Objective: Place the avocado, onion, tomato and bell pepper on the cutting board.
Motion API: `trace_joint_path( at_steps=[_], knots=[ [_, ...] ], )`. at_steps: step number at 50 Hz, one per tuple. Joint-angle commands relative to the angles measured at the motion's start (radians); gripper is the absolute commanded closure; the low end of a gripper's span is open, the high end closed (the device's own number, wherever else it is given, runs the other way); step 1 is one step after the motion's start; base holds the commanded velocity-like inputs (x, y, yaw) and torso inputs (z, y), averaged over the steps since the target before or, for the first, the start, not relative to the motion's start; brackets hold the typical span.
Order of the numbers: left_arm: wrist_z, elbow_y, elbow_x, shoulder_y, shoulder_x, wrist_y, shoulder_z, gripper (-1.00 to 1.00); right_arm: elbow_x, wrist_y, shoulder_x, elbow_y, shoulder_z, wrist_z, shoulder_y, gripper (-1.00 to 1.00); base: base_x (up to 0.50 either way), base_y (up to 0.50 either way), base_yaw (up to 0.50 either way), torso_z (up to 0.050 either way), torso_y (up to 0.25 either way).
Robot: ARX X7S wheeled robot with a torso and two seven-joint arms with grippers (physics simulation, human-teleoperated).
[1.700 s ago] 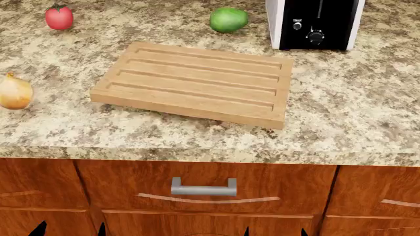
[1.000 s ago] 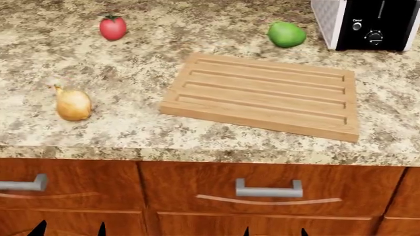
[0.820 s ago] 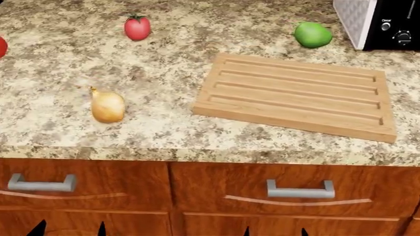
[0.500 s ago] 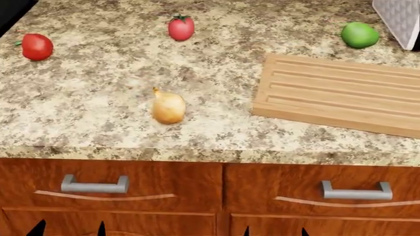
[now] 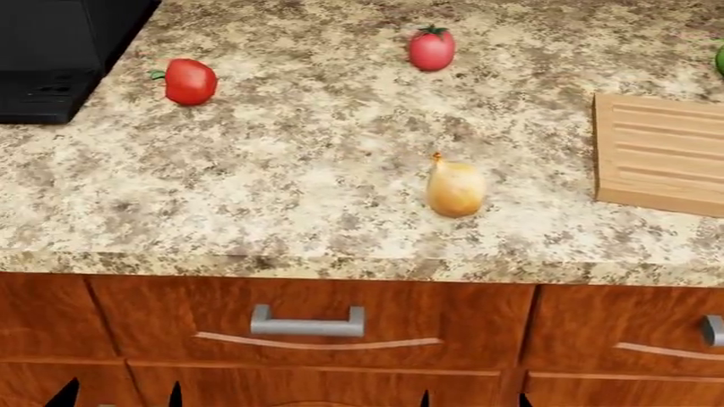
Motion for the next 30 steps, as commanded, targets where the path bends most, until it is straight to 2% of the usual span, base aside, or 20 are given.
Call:
trace_joint_path(
  at_steps=[1,4,6,10,16,17,23,25,30],
  knots=[
    [-0.02,-0.012,0.016,-0.003,-0.01,0.016,0.02,-1.0,0.007,0.008,0.007,-0.002,-0.007,0.013,0.002,-1.0,0.0,0.0,0.0,0.0,0.0],
    [-0.043,-0.01,0.039,-0.001,-0.01,0.025,0.025,-1.0,0.0,0.043,0.012,-0.015,-0.012,0.025,0.004,-1.0,0.0,0.0,0.0,0.0,0.0],
    [-0.043,0.003,0.05,0.004,-0.016,0.023,0.035,-1.0,-0.09,0.116,0.022,-0.034,-0.058,0.062,0.019,-1.0,0.0,0.0,0.0,0.0,0.0],
    [-0.042,0.089,0.016,0.021,-0.031,-0.042,0.02,-1.0,-0.109,0.166,0.03,-0.104,-0.057,0.083,0.02,-1.0,0.0,0.0,0.0,0.0,0.0],
    [-0.077,0.298,0.006,-0.005,-0.058,-0.283,-0.004,-1.0,-0.097,0.384,0.053,-0.343,-0.039,0.077,0.061,-1.0,0.0,0.0,0.0,0.0,0.0],
    [-0.081,0.333,-0.003,-0.009,-0.061,-0.325,-0.011,-1.0,-0.184,0.41,0.081,-0.37,-0.082,0.102,0.07,-1.0,0.0,0.0,0.0,0.0,0.0],
    [-0.107,0.557,0.001,-0.039,-0.089,-0.537,-0.016,-1.0,-0.223,0.592,0.085,-0.511,-0.102,0.094,0.12,-1.0,0.0,0.0,0.0,0.0,0.0],
    [-0.098,0.601,0.008,-0.058,-0.113,-0.577,-0.011,-1.0,-0.227,0.641,0.081,-0.555,-0.107,0.088,0.139,-1.0,0.0,0.0,0.0,0.0,0.0],
    [-0.099,0.657,-0.033,-0.114,-0.112,-0.675,-0.052,-1.0,-0.251,0.722,0.09,-0.62,-0.122,0.076,0.188,-1.0,0.0,0.0,0.0,0.0,0.0]
  ],
)
